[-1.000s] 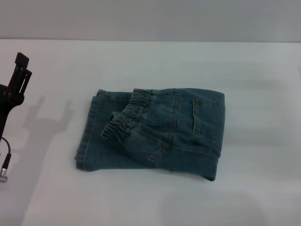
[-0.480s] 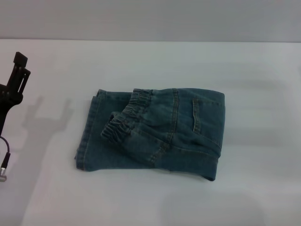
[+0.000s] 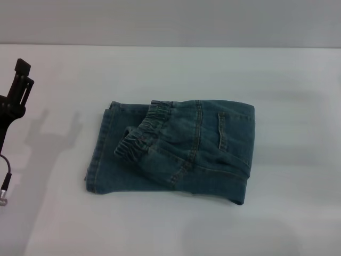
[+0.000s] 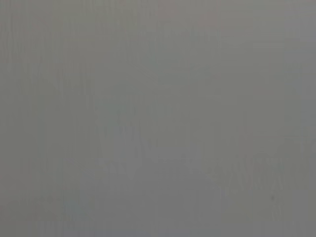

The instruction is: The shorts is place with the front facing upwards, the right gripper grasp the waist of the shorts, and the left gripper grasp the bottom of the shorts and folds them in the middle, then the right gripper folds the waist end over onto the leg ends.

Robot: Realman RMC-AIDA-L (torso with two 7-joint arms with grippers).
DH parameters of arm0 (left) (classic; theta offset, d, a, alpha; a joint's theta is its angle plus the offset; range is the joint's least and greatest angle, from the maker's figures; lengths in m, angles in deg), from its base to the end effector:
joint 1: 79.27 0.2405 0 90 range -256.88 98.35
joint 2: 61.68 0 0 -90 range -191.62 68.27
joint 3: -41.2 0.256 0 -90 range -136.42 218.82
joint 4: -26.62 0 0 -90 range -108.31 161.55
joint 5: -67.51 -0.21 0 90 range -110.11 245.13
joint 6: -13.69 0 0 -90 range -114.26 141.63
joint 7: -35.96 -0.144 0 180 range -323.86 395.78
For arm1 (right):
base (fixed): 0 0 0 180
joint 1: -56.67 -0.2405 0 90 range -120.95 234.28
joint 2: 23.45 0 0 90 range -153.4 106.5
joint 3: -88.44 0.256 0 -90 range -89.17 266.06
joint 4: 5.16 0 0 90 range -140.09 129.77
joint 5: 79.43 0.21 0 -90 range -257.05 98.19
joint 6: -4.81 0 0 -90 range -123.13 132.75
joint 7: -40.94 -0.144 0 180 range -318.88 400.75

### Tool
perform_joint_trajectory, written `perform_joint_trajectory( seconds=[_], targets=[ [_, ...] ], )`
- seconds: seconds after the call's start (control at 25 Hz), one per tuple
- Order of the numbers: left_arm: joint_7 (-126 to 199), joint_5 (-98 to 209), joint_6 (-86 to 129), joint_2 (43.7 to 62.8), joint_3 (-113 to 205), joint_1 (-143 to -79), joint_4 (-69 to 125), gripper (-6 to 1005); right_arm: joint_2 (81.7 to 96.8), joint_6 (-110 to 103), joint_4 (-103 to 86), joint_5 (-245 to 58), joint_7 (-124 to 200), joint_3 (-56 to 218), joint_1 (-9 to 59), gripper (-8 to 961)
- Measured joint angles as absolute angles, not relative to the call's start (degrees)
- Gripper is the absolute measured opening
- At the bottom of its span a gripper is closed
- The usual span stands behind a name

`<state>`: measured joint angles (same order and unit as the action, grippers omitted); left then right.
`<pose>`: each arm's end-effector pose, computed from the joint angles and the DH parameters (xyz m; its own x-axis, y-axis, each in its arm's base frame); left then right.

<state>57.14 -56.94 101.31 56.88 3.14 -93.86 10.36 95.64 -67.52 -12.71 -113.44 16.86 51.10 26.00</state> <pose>-0.3128 0.2662 -0.0017 0.4008 -0.2470 0.8822 0.8596 -0.2318 -0.4554 0.3230 0.3655 0.0618 0.5648 0.2648 -0.7816 -0.8044 -0.0347 -0.5930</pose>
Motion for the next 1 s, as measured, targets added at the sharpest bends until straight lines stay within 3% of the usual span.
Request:
perform_joint_trajectory(
  seconds=[1.0],
  targets=[
    [57.1, -56.9, 101.3, 56.89, 3.1, -93.8, 10.4, 792, 95.64, -67.5, -12.7, -113.4, 16.9, 51.2, 25.9, 559]
  ],
)
